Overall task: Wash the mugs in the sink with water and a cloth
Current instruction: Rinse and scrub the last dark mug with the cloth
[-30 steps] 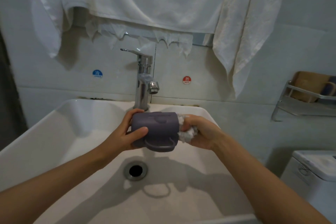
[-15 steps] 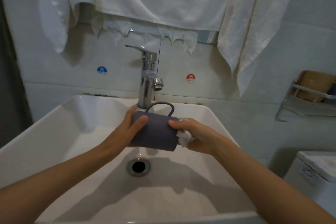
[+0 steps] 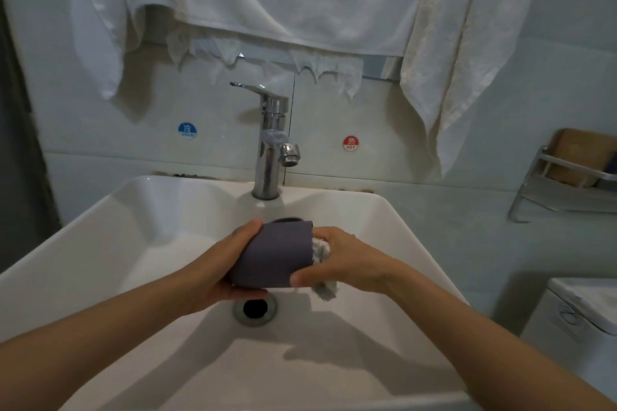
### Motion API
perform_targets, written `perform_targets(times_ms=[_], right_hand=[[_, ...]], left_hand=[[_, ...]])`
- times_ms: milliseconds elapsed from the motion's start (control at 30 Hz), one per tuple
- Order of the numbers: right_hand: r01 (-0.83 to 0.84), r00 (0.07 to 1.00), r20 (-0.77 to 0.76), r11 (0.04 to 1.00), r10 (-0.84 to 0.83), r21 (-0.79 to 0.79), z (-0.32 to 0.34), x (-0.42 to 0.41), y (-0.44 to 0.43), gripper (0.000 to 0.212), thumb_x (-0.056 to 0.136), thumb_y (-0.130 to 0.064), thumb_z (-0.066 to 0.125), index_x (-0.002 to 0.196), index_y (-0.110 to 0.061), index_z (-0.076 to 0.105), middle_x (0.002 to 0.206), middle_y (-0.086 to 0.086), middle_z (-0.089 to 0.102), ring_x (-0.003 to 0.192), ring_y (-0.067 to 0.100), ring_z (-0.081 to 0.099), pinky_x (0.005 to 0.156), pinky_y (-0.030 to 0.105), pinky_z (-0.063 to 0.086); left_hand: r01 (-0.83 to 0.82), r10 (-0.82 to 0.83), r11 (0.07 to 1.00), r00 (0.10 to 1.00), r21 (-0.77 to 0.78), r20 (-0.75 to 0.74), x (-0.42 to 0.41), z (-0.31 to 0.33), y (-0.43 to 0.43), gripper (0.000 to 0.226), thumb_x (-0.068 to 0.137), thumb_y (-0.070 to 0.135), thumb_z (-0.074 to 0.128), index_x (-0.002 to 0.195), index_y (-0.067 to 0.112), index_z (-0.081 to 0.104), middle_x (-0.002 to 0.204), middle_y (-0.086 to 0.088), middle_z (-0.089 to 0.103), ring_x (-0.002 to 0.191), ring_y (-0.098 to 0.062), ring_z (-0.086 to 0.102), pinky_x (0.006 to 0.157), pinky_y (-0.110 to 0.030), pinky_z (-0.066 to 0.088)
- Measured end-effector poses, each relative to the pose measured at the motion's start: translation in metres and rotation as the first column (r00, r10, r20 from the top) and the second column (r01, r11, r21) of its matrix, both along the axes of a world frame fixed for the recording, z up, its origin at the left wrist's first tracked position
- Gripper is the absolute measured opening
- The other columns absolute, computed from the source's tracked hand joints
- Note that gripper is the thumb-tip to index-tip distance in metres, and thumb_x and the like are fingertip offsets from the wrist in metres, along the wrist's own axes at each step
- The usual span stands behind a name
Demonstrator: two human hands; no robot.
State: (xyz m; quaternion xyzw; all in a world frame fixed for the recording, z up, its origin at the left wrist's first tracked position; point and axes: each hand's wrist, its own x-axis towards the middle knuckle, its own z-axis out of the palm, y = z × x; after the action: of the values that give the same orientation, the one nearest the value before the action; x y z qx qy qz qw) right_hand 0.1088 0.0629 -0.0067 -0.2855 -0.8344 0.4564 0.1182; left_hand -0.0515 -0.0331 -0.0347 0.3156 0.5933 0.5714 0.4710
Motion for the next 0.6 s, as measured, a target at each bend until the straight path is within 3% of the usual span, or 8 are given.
perform_targets(times_ms=[67, 133, 200, 267, 333, 400, 500, 600], right_hand=[[-0.027, 0.984, -0.177, 0.964, -0.021, -0.264, 0.001, 0.000, 0.004, 0.059, 0.067, -0.009, 0.080, 0.120, -0.012, 0.054, 0.112, 0.005, 0.063, 0.100, 0.021, 0.061, 0.081, 0.029, 0.054], [-0.124, 0.934, -0.352, 0.878, -0.054, -0.462, 0.001, 0.000, 0.009, 0.072, 0.056, -0.018, 0.086, 0.120, -0.006, 0.055, 0.111, 0.013, 0.065, 0.098, 0.025, 0.064, 0.078, 0.030, 0.054], [-0.192, 0.891, -0.446, 0.822, -0.083, -0.536, 0.002, -0.001, 0.013, 0.092, 0.037, -0.035, 0.094, 0.117, -0.006, 0.058, 0.107, 0.013, 0.068, 0.098, 0.025, 0.065, 0.079, 0.032, 0.055], [-0.203, 0.879, -0.467, 0.814, -0.094, -0.545, 0.001, -0.001, 0.013, 0.092, 0.032, -0.041, 0.094, 0.112, -0.010, 0.061, 0.103, 0.009, 0.070, 0.095, 0.023, 0.067, 0.076, 0.031, 0.055], [-0.165, 0.903, -0.426, 0.865, -0.061, -0.474, 0.003, -0.002, 0.007, 0.071, 0.047, -0.030, 0.092, 0.109, -0.016, 0.060, 0.104, 0.007, 0.069, 0.097, 0.021, 0.066, 0.079, 0.030, 0.055], [-0.057, 0.949, -0.314, 0.980, -0.007, -0.192, 0.005, -0.002, -0.003, 0.048, 0.067, -0.013, 0.082, 0.104, -0.026, 0.057, 0.104, -0.004, 0.065, 0.095, 0.008, 0.064, 0.079, 0.020, 0.053], [0.005, 0.999, -0.041, 0.977, 0.004, 0.213, 0.005, -0.002, -0.016, 0.053, 0.073, -0.018, 0.079, 0.118, -0.026, 0.052, 0.103, -0.019, 0.052, 0.090, 0.001, 0.054, 0.070, 0.007, 0.044], [0.005, 1.000, -0.019, 0.979, -0.001, 0.204, 0.000, -0.004, -0.014, 0.051, 0.076, -0.021, 0.076, 0.120, -0.023, 0.052, 0.101, -0.019, 0.052, 0.088, 0.003, 0.052, 0.069, 0.006, 0.043]], left_hand=[[-0.027, 0.054, 0.985, 0.987, 0.171, -0.152, 0.001, 0.002, 0.001, 0.054, 0.081, 0.057, 0.055, 0.122, 0.023, 0.048, 0.116, -0.004, 0.060, 0.096, -0.022, 0.064, 0.065, -0.039, 0.060], [-0.030, 0.151, 0.942, 0.928, 0.335, -0.342, 0.002, 0.003, 0.001, 0.068, 0.070, 0.066, 0.062, 0.120, 0.023, 0.043, 0.111, 0.001, 0.058, 0.092, -0.011, 0.063, 0.066, -0.030, 0.059], [-0.009, 0.232, 0.908, 0.843, 0.420, -0.485, 0.005, 0.005, 0.000, 0.074, 0.058, 0.068, 0.054, 0.118, 0.029, 0.038, 0.103, 0.014, 0.056, 0.086, 0.001, 0.060, 0.064, -0.016, 0.054], [-0.003, 0.261, 0.896, 0.813, 0.443, -0.521, 0.006, 0.006, -0.001, 0.069, 0.060, 0.065, 0.055, 0.117, 0.031, 0.037, 0.101, 0.017, 0.054, 0.084, 0.002, 0.059, 0.061, -0.011, 0.050], [-0.029, 0.229, 0.914, 0.860, 0.404, -0.456, 0.004, 0.006, 0.001, 0.066, 0.067, 0.063, 0.060, 0.118, 0.027, 0.041, 0.106, 0.009, 0.057, 0.088, -0.005, 0.060, 0.061, -0.015, 0.053], [-0.077, 0.142, 0.962, 0.962, 0.263, -0.235, 0.001, 0.007, 0.001, 0.058, 0.077, 0.060, 0.061, 0.120, 0.024, 0.047, 0.113, -0.002, 0.060, 0.094, -0.019, 0.063, 0.064, -0.031, 0.059], [-0.033, 0.033, 0.999, 0.998, 0.005, 0.049, -0.001, 0.003, 0.000, 0.044, 0.083, 0.057, 0.052, 0.112, 0.023, 0.059, 0.107, -0.006, 0.067, 0.094, -0.025, 0.065, 0.066, -0.038, 0.058], [-0.006, 0.017, 0.996, 0.992, -0.085, 0.123, 0.000, 0.002, -0.001, 0.050, 0.081, 0.059, 0.053, 0.111, 0.019, 0.060, 0.105, -0.008, 0.069, 0.093, -0.027, 0.066, 0.062, -0.037, 0.059]])
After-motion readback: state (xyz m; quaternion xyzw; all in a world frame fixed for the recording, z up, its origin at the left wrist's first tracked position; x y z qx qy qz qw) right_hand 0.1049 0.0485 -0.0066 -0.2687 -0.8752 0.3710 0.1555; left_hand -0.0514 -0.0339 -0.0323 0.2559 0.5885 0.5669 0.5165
